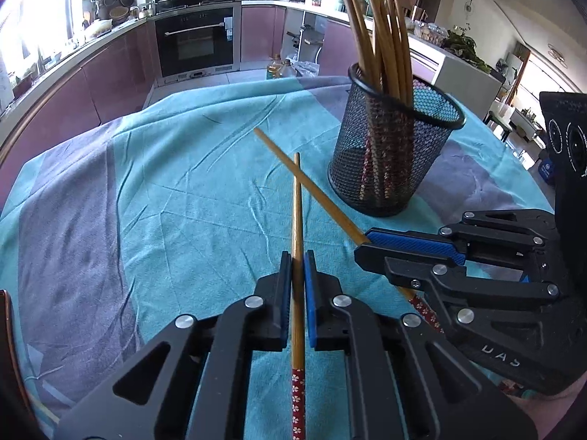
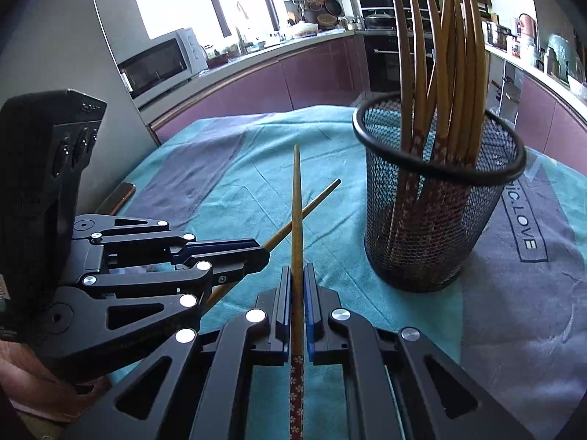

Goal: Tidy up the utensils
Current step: 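Carry the upright chopstick toward the mesh cup with the right gripper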

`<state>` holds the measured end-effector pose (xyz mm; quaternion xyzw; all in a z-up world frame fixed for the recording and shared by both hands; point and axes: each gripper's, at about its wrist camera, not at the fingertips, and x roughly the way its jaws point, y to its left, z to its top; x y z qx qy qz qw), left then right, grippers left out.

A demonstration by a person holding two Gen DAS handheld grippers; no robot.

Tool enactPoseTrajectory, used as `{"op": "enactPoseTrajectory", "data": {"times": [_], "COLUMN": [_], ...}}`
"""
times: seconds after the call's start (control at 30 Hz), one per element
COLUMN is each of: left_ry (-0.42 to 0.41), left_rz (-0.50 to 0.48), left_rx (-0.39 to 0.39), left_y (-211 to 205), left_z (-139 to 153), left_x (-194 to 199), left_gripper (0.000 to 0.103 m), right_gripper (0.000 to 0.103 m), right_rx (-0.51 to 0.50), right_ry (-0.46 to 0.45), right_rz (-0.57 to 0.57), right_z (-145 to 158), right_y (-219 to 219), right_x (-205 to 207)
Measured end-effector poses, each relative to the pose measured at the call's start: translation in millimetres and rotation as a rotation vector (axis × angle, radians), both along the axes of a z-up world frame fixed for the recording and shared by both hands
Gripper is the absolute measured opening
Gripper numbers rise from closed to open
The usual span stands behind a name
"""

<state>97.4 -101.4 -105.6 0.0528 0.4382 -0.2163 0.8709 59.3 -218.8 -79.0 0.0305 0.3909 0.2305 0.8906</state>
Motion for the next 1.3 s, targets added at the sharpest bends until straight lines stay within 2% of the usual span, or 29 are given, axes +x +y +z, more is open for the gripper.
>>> {"op": "enactPoseTrajectory", "data": {"times": [0.43,1.3], "left_ry": [-0.023,-0.122], "left_rz": [-0.011,-0.007], "left_rx": [-0.076,-0.136], "left_y": [19,35], "left_z": [28,66], "left_x": [-12,-28], "left_gripper": [0.008,0.008], "right_gripper": [0.006,0.006], "right_rx": [0.04,0.096], "right_ry": [-0.063,-0.159], "right_rz": [0.009,-0.02], "right_z": [20,51], "right_y": [-12,-32], "right_x": [-16,-31]}}
